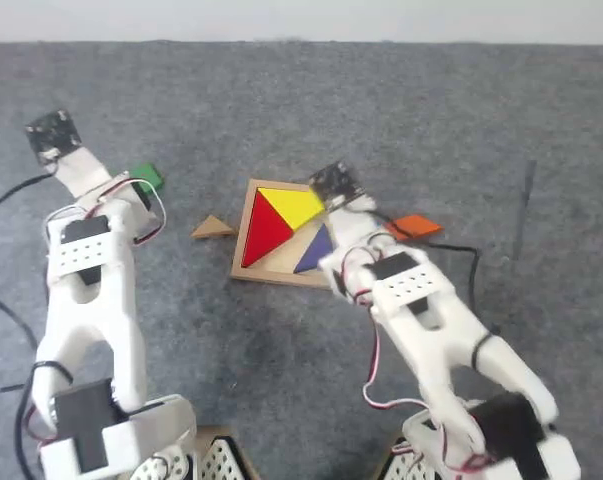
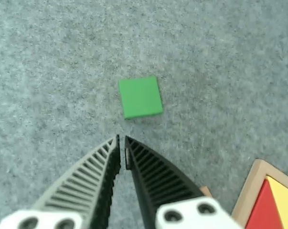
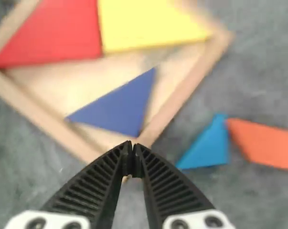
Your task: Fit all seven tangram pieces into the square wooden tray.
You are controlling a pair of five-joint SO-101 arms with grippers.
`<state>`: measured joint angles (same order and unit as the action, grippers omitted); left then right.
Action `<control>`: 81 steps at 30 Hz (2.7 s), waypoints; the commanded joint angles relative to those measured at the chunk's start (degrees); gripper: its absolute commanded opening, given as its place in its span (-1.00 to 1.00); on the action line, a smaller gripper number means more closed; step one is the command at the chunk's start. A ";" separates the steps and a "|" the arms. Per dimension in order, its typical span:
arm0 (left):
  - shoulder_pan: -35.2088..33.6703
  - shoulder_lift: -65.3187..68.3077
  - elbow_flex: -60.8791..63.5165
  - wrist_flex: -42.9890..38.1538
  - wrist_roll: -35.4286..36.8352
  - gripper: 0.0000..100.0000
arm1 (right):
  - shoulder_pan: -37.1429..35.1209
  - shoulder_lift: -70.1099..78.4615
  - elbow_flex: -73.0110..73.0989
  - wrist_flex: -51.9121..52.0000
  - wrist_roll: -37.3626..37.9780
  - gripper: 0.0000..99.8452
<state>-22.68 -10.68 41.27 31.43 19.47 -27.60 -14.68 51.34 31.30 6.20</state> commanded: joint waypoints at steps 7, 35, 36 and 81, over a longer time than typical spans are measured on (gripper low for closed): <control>-0.09 -2.90 -0.48 -1.23 0.35 -0.96 | 0.22 8.84 -11.08 -7.87 -8.97 -0.98; 0.88 -2.99 0.22 -1.32 0.35 -0.96 | -4.00 25.54 -40.44 19.03 -5.71 -0.98; 0.88 -2.99 0.22 -1.32 0.35 -0.96 | -3.91 27.38 -40.70 18.51 -5.63 -0.98; 0.79 -2.99 0.13 -1.32 0.26 -0.96 | -3.82 44.97 -74.29 48.13 -5.36 -0.98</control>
<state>-22.24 -10.68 41.98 31.34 19.47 -31.38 31.21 -15.74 76.40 0.31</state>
